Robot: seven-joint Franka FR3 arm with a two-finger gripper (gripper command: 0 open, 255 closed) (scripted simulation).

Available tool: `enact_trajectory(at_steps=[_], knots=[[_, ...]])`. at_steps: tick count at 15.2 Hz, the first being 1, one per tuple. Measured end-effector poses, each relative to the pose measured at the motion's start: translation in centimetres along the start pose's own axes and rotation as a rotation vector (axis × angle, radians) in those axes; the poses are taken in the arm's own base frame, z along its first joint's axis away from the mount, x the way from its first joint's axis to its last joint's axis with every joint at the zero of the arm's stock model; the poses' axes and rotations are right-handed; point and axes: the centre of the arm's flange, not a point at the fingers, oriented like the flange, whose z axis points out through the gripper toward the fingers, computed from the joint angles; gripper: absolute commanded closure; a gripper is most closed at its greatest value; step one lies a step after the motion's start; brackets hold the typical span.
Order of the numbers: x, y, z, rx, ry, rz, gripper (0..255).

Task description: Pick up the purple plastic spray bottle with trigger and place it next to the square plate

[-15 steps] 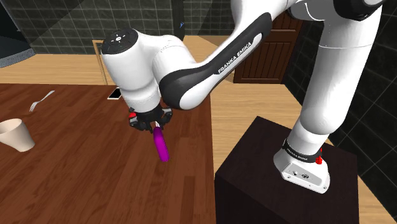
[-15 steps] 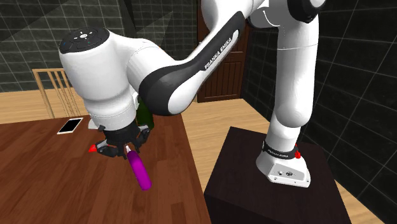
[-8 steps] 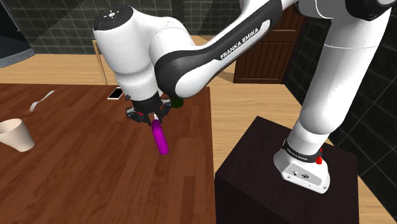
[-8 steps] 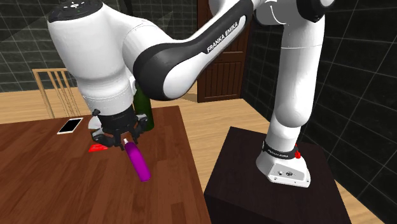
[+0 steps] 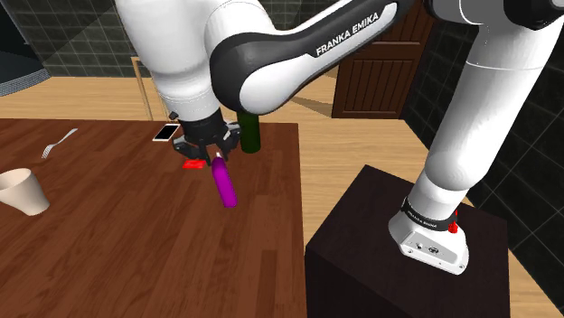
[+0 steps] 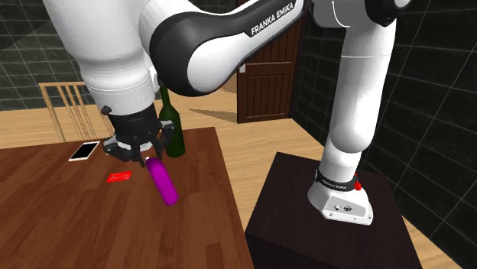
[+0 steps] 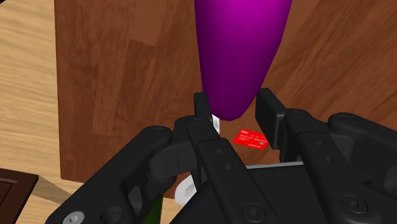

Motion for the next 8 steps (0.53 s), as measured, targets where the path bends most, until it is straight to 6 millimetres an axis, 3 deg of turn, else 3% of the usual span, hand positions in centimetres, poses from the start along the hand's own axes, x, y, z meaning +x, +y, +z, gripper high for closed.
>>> enact_trajectory(at_steps=[8], knots=[[1.5, 0.3, -4.0, 0.0, 0.0, 0.0, 255]])
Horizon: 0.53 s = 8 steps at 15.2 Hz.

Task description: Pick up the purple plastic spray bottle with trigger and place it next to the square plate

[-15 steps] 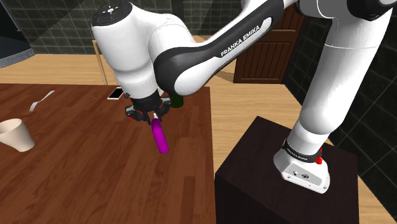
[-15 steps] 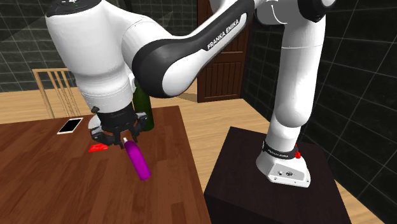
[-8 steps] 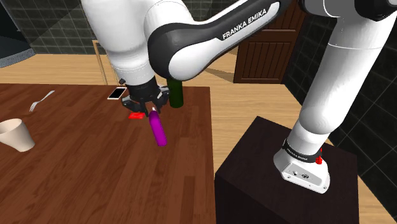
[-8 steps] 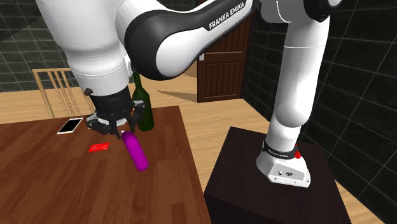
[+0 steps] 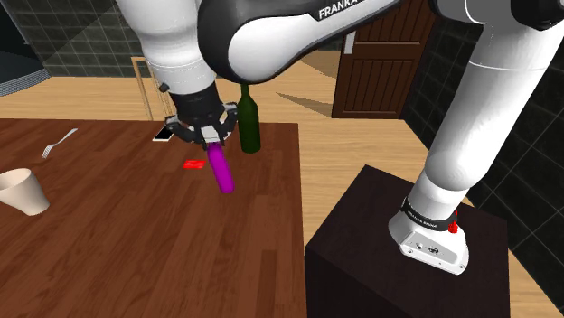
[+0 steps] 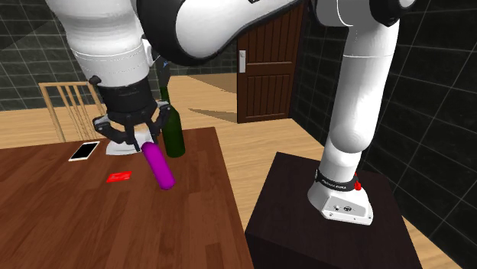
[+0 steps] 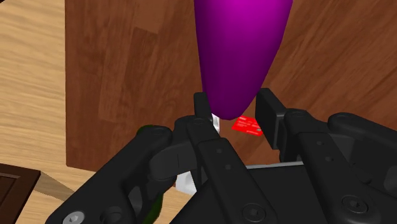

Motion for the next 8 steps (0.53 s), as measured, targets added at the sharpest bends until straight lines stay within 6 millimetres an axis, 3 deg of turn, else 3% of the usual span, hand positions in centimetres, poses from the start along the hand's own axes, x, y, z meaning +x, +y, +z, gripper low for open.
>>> enact_trajectory(at_steps=[8], knots=[[1.2, 0.3, -4.1, 0.0, 0.0, 0.0, 255]])
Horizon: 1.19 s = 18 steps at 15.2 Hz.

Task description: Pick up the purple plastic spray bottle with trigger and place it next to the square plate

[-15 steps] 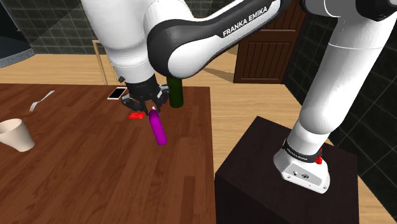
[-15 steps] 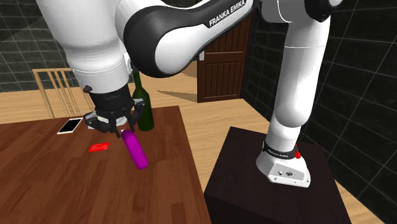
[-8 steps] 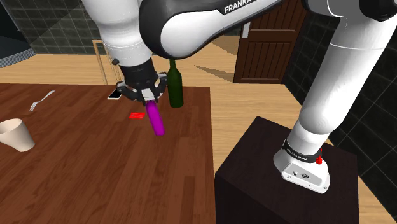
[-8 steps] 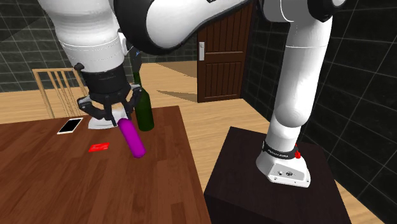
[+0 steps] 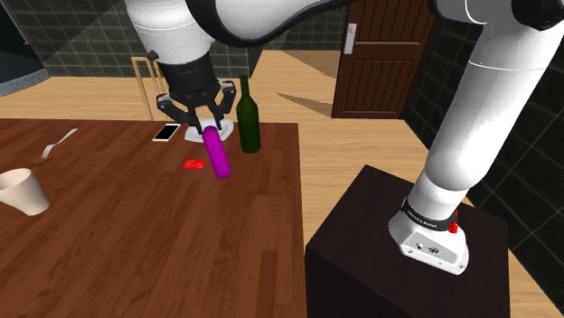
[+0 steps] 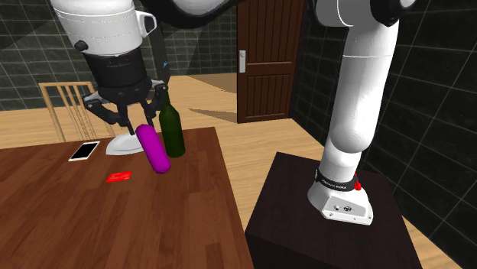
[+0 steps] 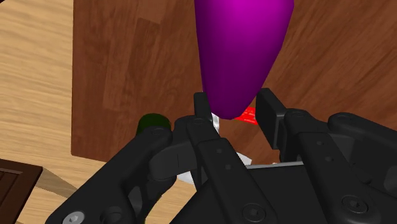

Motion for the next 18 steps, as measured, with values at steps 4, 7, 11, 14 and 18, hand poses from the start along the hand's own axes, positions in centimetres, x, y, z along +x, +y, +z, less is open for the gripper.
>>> enact_trajectory(at_steps=[4, 7, 11, 14, 18], knots=[[0.7, 0.3, -1.9, 0.0, 0.0, 0.0, 255], [1.2, 0.4, -3.5, 0.0, 0.0, 0.0, 255], [2.7, 0.9, -3.6, -0.001, 0.0, 0.0, 255], [5.4, 1.9, -1.5, -0.001, 0.0, 0.001, 255], [8.8, 3.6, 2.0, -0.001, -0.001, 0.001, 255]])
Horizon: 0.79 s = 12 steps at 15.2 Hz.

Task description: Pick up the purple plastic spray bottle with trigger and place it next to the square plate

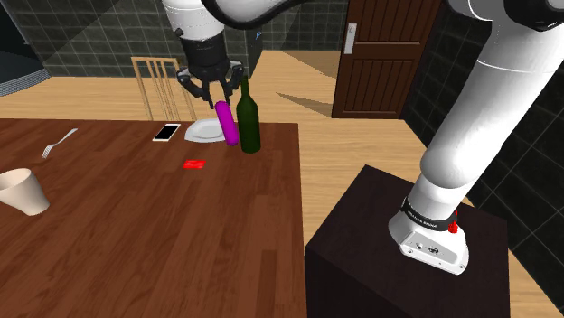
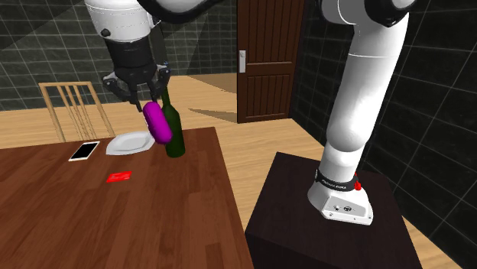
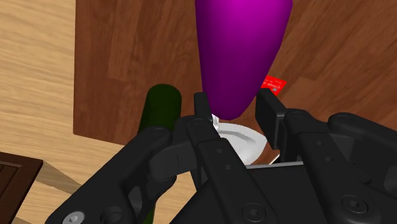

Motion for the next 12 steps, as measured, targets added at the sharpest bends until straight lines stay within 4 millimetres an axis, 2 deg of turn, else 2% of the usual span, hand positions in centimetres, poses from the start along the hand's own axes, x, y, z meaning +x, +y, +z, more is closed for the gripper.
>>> enact_trajectory(at_steps=[12], knots=[[11.5, 4.1, 10.7, 0.0, 0.0, 0.001, 255]])
